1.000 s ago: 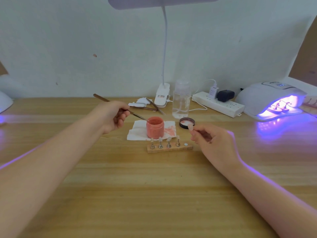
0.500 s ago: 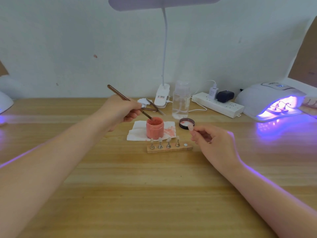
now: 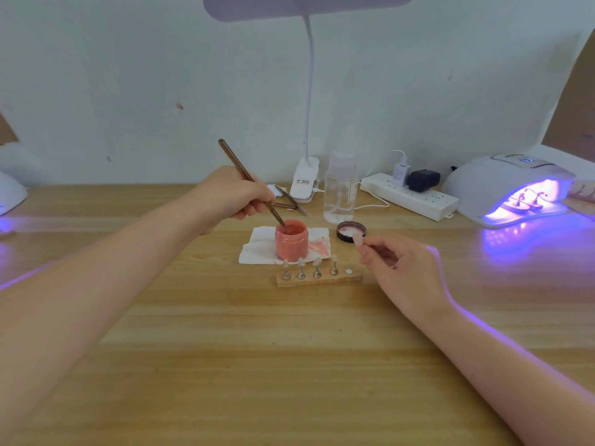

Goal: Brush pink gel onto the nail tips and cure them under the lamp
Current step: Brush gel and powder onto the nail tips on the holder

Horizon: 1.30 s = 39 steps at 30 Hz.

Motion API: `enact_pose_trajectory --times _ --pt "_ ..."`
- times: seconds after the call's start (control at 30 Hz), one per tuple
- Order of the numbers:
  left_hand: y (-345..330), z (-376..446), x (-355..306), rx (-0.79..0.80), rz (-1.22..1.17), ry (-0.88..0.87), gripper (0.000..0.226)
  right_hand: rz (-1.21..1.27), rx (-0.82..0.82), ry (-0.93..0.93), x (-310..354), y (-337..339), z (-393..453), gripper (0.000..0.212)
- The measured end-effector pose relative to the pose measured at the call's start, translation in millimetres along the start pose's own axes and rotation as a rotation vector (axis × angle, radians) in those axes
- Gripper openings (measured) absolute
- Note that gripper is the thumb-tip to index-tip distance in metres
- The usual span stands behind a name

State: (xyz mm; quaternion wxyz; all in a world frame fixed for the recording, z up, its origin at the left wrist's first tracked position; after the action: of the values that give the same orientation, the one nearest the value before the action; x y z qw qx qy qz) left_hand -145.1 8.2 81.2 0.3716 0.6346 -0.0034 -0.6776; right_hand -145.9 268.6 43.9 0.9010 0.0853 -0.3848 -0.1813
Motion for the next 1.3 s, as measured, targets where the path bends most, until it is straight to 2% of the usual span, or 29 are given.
enact_pose_trajectory --times 0.2,0.37,0.5,0.57,0.7,0.77,0.97,1.1,1.3 --pt "11.4 0.4 15.2 -0.11 -0.314 0.171 0.009 -0.023 0.013 0.031 3.5 -1.2 -0.1 0.009" --pt "1.5 -8.2 36.9 -0.104 -0.559 0.4 0.01 -0.016 0.011 0.03 3.0 -1.4 -0.2 0.011" --pt "-6.7 -12.4 43.0 -0.084 -0.643 0.477 0.014 -0.033 0.008 0.039 2.4 -1.8 0.0 0.009" --pt "-6.4 -12.8 40.9 -0.081 -0.611 0.423 0.013 -0.028 0.008 0.037 1.9 -1.8 0.4 0.008" --pt "0.6 -8.9 24.0 -0.079 -0.19 0.112 0.009 -0.015 0.015 0.022 1.1 -2.4 -0.2 0.008" --pt "0.1 -8.2 16.8 -0.076 -0.088 0.044 0.009 -0.01 0.018 0.007 0.1 -2.7 -0.6 0.009" --pt "-13.6 -9.3 16.0 -0.04 -0.027 0.077 0.013 -0.021 0.017 0.019 1.9 -2.1 -0.7 0.009" --pt "-20.2 -11.3 21.3 -0.01 -0.066 0.139 0.013 -0.024 0.022 0.018 2.3 -2.6 -0.6 0.009" --pt "-11.6 -10.8 30.8 -0.049 -0.202 0.268 0.011 -0.028 0.023 0.019 2.8 -2.3 -0.7 0.009"
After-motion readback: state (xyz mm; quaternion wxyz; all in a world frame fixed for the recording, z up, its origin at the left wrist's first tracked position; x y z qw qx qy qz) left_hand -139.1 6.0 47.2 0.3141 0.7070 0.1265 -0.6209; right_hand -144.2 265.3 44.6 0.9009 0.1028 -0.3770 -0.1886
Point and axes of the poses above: each hand's wrist, its own z-axis towards the middle knuckle, its own y-axis out of the back of the hand, x = y × z, the point moved 10 cm from there along z, towards the middle knuckle, and after that the axes turned 13 degrees about -x, right-handed, at the moved point
